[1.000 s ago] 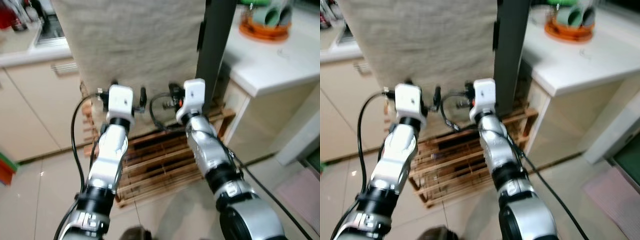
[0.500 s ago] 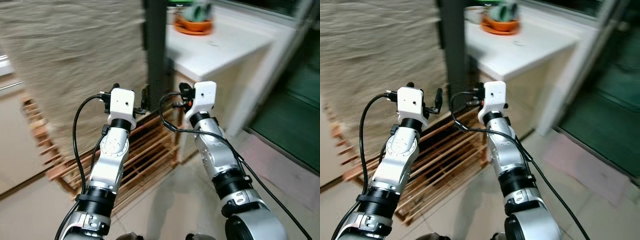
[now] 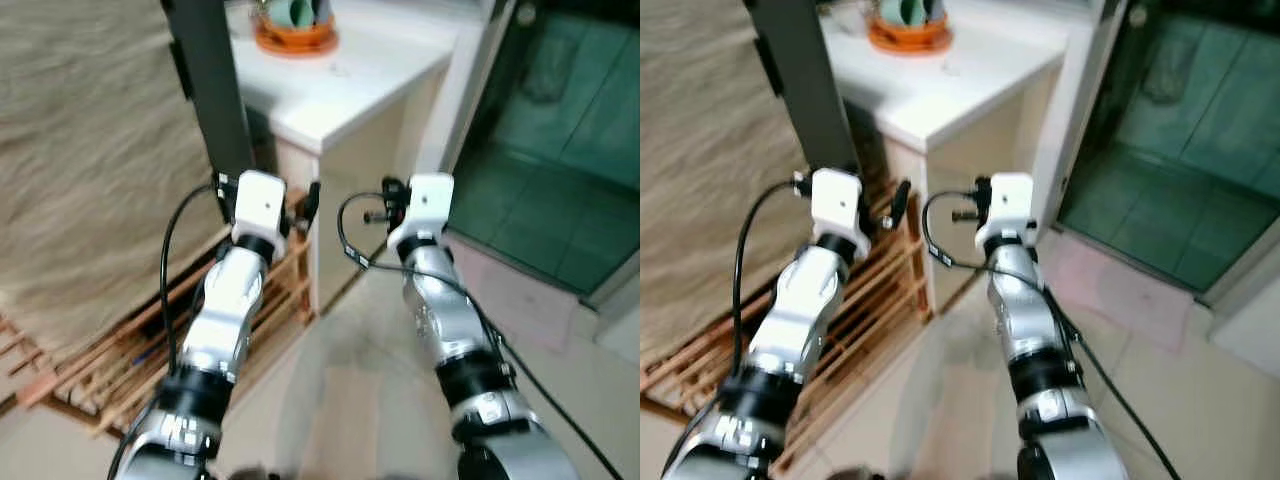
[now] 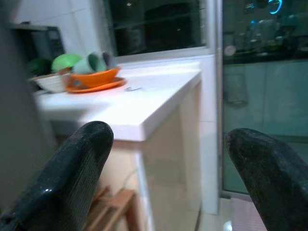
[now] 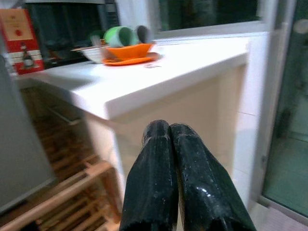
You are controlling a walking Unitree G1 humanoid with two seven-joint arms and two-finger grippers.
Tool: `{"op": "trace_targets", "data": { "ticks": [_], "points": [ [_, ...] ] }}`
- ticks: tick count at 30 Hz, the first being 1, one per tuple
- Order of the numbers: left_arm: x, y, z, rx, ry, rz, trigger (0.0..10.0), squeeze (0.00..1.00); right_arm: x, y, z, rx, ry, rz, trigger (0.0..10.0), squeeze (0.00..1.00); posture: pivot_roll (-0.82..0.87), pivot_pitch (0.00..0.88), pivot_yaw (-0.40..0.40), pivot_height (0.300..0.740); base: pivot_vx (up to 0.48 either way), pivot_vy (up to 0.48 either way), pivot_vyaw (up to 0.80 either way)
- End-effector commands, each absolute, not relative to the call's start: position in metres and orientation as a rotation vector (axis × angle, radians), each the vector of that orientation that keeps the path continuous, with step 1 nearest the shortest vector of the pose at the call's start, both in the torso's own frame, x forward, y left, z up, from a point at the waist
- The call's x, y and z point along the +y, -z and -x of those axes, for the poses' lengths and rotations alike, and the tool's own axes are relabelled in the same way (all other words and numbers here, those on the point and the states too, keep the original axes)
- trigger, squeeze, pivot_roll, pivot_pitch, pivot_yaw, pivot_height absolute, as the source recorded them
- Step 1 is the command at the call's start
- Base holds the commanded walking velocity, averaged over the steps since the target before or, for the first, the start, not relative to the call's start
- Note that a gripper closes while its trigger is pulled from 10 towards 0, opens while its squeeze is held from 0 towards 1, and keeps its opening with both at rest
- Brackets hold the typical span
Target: Restocking fridge
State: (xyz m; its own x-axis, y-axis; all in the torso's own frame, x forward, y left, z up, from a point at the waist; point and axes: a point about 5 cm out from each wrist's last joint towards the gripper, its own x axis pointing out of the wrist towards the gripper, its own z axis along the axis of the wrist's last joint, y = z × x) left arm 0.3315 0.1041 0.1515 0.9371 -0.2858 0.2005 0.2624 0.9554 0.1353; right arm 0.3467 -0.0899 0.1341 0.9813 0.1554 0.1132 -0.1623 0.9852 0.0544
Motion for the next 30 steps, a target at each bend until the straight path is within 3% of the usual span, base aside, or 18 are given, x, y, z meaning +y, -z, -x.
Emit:
{"op": "trace_targets", "data": {
  "ticks": [1, 11, 16, 19, 28, 30],
  "points": [
    [0.093, -0.153, -0.332, -0.231, 0.323, -0.103, 10.0, 0.0, -0.102, -0.134, -0.345, -0.117, -0.125, -0.042, 10.0, 0.0, -0.04, 0.0, 0.02, 0.74, 0.0, -0.428, -0.6],
    [0.088, -0.151, -0.334, -0.227, 0.359, -0.098, 10.0, 0.0, -0.108, -0.134, -0.346, -0.119, -0.098, -0.033, 10.0, 0.0, -0.04, 0.0, 0.015, 0.74, 0.202, -0.39, -0.6],
    [0.091, -0.146, -0.337, -0.192, 0.31, -0.143, 10.0, 0.0, -0.107, -0.133, -0.345, -0.117, -0.094, -0.024, 10.0, 0.0, -0.05, 0.0, 0.018, 0.74, 0.313, 0.0, -0.59],
    [0.097, -0.143, -0.341, -0.162, 0.275, -0.086, 10.0, 0.0, -0.109, -0.13, -0.344, -0.104, -0.073, -0.009, 10.0, 0.0, -0.05, 0.0, 0.016, 0.74, 0.0, 0.0, 0.0],
    [0.133, -0.132, -0.342, -0.094, 0.157, -0.094, 10.0, 0.0, -0.158, -0.11, -0.323, -0.074, 0.066, 0.051, 10.0, 0.0, -0.05, 0.0, 0.002, 0.74, 0.285, 0.383, 0.0],
    [0.148, -0.121, -0.335, -0.054, 0.145, -0.108, 10.0, 0.0, -0.178, -0.091, -0.302, -0.029, 0.107, 0.046, 10.0, 0.0, -0.05, 0.0, 0.002, 0.74, 0.324, 0.352, 0.0]
  ]
}}
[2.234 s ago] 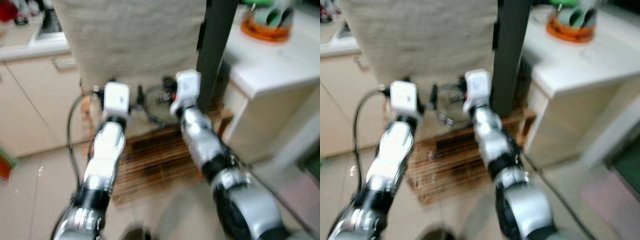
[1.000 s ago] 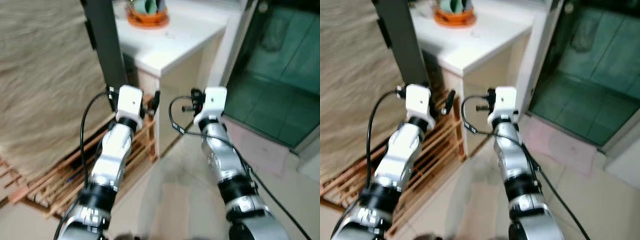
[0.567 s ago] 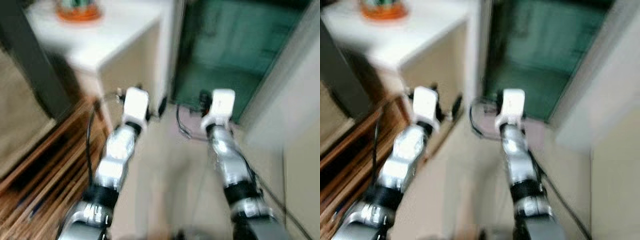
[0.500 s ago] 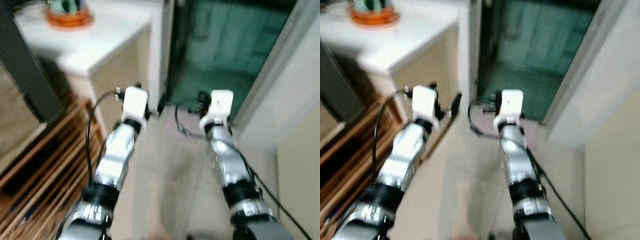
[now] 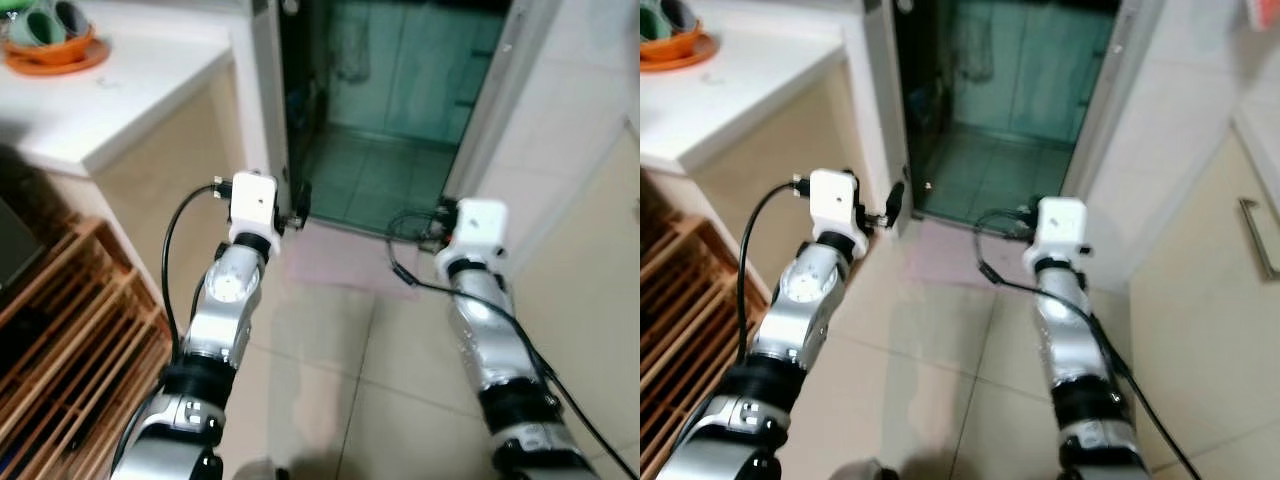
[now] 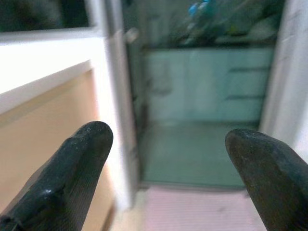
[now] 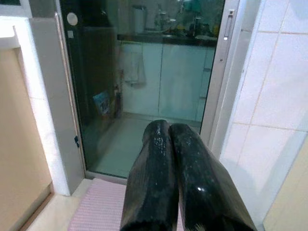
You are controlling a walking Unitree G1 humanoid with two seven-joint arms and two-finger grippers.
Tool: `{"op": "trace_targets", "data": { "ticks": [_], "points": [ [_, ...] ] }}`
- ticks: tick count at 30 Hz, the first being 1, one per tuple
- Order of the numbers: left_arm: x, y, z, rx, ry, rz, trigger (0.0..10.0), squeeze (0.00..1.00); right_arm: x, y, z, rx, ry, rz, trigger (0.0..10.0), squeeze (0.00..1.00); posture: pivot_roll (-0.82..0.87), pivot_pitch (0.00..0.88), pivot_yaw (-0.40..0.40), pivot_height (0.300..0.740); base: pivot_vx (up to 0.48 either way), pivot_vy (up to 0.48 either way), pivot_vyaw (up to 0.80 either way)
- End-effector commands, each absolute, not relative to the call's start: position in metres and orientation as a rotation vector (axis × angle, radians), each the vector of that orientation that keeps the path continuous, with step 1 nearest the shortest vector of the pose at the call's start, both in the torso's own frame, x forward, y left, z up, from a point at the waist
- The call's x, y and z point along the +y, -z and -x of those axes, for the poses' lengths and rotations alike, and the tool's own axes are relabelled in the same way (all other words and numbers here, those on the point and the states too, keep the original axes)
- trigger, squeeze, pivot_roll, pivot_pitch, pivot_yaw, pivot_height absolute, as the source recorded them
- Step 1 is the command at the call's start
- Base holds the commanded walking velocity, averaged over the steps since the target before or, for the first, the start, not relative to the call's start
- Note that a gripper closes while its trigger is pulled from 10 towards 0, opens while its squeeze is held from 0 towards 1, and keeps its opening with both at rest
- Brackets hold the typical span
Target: Restocking fridge
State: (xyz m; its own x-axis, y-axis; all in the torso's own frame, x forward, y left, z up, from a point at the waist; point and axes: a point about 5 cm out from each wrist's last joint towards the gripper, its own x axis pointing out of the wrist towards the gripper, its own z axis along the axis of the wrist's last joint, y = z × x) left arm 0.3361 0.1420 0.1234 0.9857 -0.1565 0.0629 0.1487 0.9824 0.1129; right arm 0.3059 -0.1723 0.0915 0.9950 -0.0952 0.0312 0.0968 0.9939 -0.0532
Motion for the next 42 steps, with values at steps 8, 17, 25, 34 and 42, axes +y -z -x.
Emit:
{"op": "trace_targets", "data": {
  "ticks": [8, 17, 25, 34, 42],
  "points": [
    [0.149, -0.094, -0.314, 0.056, 0.17, -0.148, 10.0, 0.0, -0.199, -0.065, -0.261, 0.037, 0.208, -0.061, 10.0, 0.0, -0.06, 0.0, 0.001, 0.74, 0.392, 0.277, 0.0],
    [0.12, -0.109, -0.323, 0.002, 0.311, -0.184, 10.0, 0.0, -0.199, -0.062, -0.259, 0.065, 0.221, -0.034, 10.0, 0.0, -0.07, 0.0, 0.009, 0.74, 0.463, 0.0, -0.08],
    [0.109, -0.112, -0.324, -0.014, 0.344, -0.173, 10.0, 0.0, -0.198, -0.067, -0.264, 0.048, 0.225, 0.012, 10.0, 0.0, -0.08, 0.0, 0.012, 0.74, 0.465, 0.0, -0.47],
    [0.094, -0.111, -0.322, -0.027, 0.409, -0.166, 10.0, 0.0, -0.194, -0.07, -0.272, 0.054, 0.221, 0.005, 10.0, 0.0, -0.09, 0.0, 0.016, 0.74, 0.478, 0.0, 0.0],
    [0.094, -0.112, -0.324, -0.033, 0.418, -0.179, 10.0, 0.0, -0.192, -0.081, -0.283, 0.023, 0.22, -0.007, 10.0, 0.0, -0.09, 0.0, 0.017, 0.74, 0.48, 0.0, 0.0]
  ]
}}
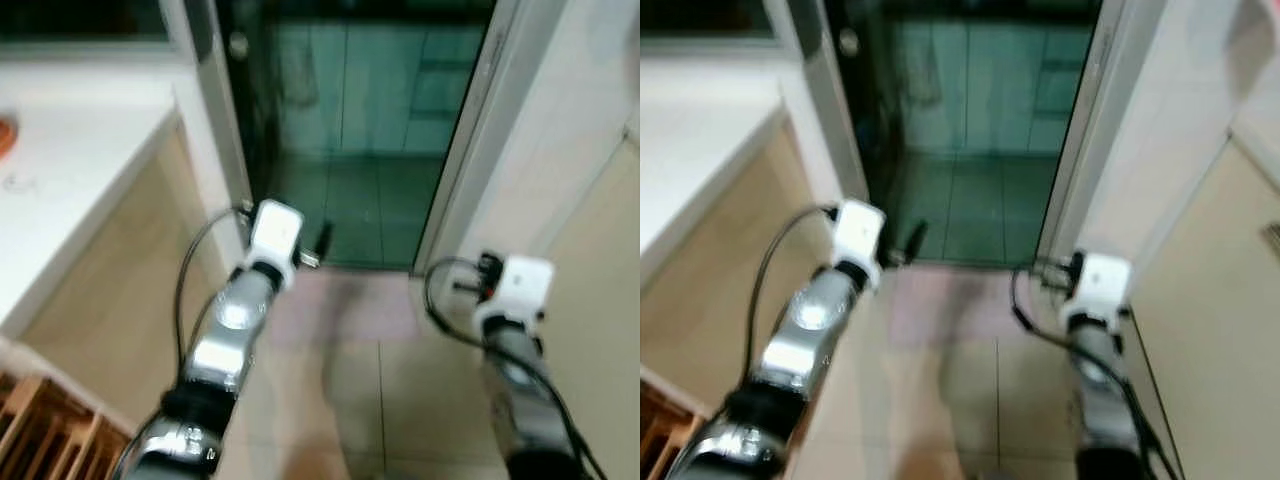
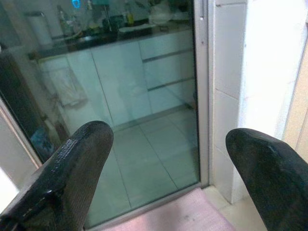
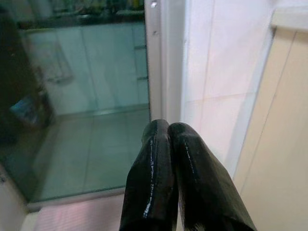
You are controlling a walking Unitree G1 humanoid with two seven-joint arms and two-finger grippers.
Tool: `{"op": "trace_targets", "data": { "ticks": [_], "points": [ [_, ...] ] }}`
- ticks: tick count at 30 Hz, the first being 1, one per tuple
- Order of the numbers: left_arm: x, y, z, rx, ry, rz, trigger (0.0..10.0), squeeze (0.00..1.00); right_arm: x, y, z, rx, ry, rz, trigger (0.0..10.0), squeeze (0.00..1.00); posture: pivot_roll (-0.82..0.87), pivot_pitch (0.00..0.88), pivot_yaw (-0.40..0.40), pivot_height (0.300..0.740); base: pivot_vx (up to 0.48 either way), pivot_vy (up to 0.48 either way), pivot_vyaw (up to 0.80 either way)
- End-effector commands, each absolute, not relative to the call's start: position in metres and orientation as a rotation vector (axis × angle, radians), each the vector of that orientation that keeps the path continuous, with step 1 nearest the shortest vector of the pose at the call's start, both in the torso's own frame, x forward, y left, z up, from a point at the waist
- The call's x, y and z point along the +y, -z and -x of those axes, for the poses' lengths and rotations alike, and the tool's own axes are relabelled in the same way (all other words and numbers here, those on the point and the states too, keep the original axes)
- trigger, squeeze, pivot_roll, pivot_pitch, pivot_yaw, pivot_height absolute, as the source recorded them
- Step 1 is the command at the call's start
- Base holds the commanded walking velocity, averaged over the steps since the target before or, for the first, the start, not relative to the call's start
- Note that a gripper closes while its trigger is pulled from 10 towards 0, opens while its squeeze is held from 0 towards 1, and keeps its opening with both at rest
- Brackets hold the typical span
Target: Restocking fridge
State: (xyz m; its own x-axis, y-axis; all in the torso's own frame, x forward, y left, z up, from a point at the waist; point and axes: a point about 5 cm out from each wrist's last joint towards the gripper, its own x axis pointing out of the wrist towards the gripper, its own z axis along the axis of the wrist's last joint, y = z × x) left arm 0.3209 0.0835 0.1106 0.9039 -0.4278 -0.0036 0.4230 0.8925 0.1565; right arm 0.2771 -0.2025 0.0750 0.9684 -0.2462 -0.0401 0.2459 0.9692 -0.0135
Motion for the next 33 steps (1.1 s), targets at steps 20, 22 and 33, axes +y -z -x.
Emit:
{"op": "trace_targets", "data": {
  "ticks": [20, 22, 33],
  "points": [
    [0.135, -0.094, -0.33, 0.08, 0.102, -0.001, 10.0, 0.0, -0.18, -0.088, -0.291, -0.008, 0.154, -0.028, 10.0, 0.0, -0.08, 0.0, 0.003, 0.74, 0.447, 0.0, 0.0],
    [0.146, -0.086, -0.327, 0.118, 0.06, 0.021, 10.0, 0.0, -0.182, -0.085, -0.287, -0.004, 0.159, -0.054, 10.0, 0.0, -0.07, 0.0, -0.001, 0.74, 0.0, 0.0, 0.0],
    [0.143, -0.079, -0.316, 0.124, 0.09, -0.011, 10.0, 0.0, -0.182, -0.088, -0.294, 0.0, 0.17, -0.085, 10.0, 0.0, -0.06, 0.0, -0.002, 0.74, 0.0, 0.0, 0.0]
  ]
}}
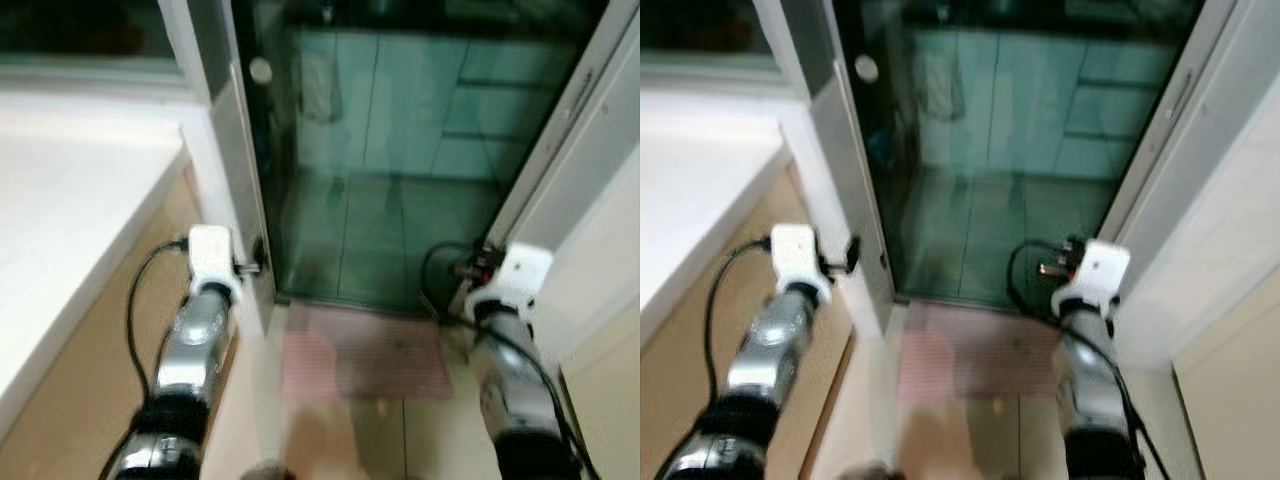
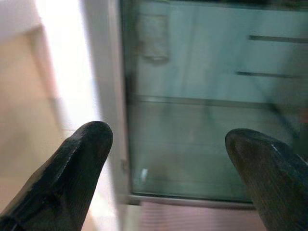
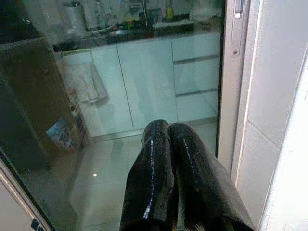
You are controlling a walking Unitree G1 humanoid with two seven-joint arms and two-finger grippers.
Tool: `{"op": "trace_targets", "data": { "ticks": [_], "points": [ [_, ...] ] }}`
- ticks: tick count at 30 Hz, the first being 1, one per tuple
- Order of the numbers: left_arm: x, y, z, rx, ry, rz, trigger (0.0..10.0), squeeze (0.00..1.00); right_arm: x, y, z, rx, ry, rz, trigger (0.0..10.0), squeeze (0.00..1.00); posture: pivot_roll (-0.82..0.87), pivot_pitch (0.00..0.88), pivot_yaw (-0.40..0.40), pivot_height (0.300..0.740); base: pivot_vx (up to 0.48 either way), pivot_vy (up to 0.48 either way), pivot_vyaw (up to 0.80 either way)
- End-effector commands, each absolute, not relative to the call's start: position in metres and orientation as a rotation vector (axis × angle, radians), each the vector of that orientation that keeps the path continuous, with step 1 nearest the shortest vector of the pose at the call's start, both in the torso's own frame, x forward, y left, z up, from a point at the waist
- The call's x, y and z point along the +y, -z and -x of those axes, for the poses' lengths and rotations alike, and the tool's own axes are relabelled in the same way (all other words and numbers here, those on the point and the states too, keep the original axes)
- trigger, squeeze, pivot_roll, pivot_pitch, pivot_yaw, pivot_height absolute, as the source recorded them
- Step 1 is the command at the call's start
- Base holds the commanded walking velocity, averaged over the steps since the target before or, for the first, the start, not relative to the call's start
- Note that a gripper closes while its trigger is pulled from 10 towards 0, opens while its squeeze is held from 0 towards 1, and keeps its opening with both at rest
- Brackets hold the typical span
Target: Restocking fridge
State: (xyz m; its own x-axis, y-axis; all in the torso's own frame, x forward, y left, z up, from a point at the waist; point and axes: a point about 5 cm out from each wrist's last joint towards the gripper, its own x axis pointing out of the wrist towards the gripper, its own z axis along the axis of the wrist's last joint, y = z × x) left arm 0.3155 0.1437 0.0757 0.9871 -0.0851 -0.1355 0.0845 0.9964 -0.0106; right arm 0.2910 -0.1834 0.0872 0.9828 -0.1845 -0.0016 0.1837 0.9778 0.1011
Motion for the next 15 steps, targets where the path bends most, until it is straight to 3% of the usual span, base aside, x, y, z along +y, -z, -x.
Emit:
{"op": "trace_targets", "data": {
  "ticks": [1, 15],
  "points": [
    [0.1404, -0.0815, -0.3171, 0.115, 0.093, -0.01, 10.0, 0.0, -0.1816, -0.0875, -0.2951, 0.004, 0.165, -0.071, 10.0, 0.0, -0.06, 0.0, -0.002, 0.74, 0.0, 0.0, 0.0],
    [0.1457, -0.0802, -0.3199, 0.132, 0.058, -0.016, 10.0, 0.0, -0.181, -0.0849, -0.2991, 0.022, 0.158, -0.058, 10.0, 0.0, -0.06, 0.0, -0.006, 0.74, 0.0, 0.0, 0.0]
  ]
}}
